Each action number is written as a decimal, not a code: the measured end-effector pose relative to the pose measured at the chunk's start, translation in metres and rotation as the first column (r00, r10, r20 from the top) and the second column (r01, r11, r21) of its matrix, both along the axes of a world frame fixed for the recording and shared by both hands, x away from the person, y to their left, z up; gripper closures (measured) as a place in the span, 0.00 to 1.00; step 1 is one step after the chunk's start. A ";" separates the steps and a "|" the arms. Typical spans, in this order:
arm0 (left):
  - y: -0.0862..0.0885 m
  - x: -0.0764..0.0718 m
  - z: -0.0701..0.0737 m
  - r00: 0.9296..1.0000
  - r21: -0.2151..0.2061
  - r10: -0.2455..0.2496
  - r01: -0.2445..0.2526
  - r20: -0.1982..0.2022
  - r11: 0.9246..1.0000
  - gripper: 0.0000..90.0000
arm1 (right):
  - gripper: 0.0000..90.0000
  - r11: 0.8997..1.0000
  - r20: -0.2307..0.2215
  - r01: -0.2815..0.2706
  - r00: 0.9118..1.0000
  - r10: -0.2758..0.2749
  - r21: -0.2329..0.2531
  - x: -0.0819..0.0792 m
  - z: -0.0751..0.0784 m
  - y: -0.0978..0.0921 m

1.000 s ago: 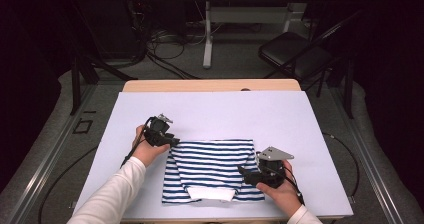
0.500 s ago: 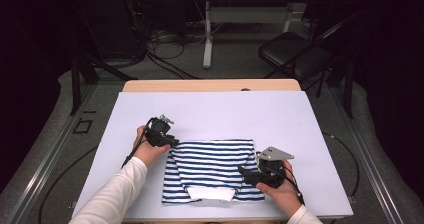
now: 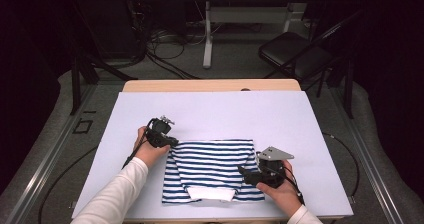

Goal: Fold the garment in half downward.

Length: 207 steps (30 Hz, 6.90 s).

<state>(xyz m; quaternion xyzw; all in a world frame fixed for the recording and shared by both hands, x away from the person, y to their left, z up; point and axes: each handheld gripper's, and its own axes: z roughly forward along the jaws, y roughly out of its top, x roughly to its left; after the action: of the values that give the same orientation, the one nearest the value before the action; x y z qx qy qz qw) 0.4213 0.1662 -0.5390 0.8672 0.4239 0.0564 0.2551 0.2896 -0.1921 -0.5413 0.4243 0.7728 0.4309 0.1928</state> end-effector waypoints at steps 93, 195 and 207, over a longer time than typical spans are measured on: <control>0.002 -0.018 0.018 0.993 -0.064 0.083 -0.078 0.086 0.995 0.96 | 0.52 0.977 -0.224 -0.096 0.973 0.051 -0.192 0.110 0.026 0.005; 0.004 0.029 0.033 0.963 -0.200 0.239 -0.212 0.120 0.956 0.97 | 0.97 0.980 -0.118 0.066 0.989 -0.090 -0.189 0.151 0.038 0.005; 0.004 0.038 0.023 0.950 -0.207 0.284 -0.254 0.131 0.945 0.97 | 0.96 0.977 -0.092 0.124 0.986 -0.141 -0.171 0.162 0.026 0.005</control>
<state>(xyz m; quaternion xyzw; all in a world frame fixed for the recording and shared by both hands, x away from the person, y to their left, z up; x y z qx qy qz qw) 0.4595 0.1702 -0.5158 0.7659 0.5201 0.1195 0.3587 0.4513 -0.1866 -0.5157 0.4794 0.7846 0.3291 0.2149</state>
